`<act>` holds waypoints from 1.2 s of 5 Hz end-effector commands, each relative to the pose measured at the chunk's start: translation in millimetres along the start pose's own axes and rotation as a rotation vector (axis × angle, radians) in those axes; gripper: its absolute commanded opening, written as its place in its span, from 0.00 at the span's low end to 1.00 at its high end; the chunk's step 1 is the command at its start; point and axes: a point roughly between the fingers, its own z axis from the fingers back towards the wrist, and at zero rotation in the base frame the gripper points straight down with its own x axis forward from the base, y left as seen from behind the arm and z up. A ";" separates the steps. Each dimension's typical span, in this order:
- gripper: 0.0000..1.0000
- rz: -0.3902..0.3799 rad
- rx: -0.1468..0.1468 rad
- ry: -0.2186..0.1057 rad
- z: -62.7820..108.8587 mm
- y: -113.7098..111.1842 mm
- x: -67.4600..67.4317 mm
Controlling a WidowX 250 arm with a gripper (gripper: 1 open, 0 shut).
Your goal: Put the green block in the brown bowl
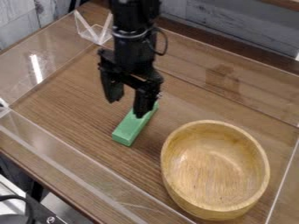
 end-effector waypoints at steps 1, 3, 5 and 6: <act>1.00 -0.018 0.010 -0.062 4.6 1.4 4.1; 1.00 -0.028 -0.002 -0.068 -3.4 0.7 5.7; 1.00 -0.037 -0.012 -0.073 -9.2 1.8 7.0; 1.00 -0.041 -0.016 -0.075 -11.7 2.5 7.6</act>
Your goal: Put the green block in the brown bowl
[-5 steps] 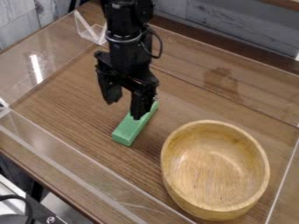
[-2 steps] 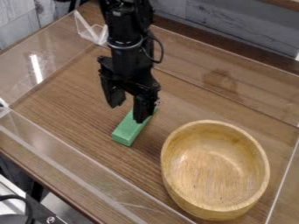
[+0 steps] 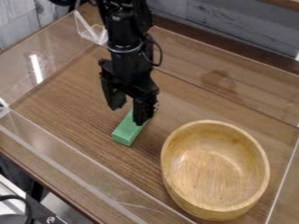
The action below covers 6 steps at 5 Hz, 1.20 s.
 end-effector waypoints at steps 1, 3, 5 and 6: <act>1.00 0.009 0.006 -0.033 4.6 4.7 3.9; 1.00 0.006 0.001 -0.039 0.3 7.2 5.3; 1.00 0.004 -0.003 -0.043 -2.5 9.2 6.7; 1.00 0.003 -0.005 -0.044 -3.8 10.1 7.5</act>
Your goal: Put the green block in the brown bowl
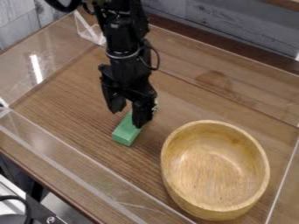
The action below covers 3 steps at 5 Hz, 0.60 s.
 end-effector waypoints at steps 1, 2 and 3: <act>1.00 0.002 0.010 -0.036 7.1 5.0 5.6; 1.00 0.002 0.008 -0.038 6.2 5.8 6.6; 1.00 0.002 0.006 -0.039 5.2 6.5 7.5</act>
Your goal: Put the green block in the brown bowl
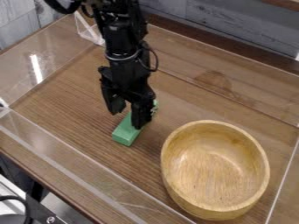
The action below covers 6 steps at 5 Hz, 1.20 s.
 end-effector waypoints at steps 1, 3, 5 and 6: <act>1.00 0.010 0.011 -0.041 7.9 5.6 7.6; 1.00 0.015 0.007 -0.045 -4.5 8.5 7.9; 0.00 0.031 -0.010 -0.024 -8.2 6.8 4.6; 0.00 0.048 -0.020 -0.002 -5.2 5.1 2.0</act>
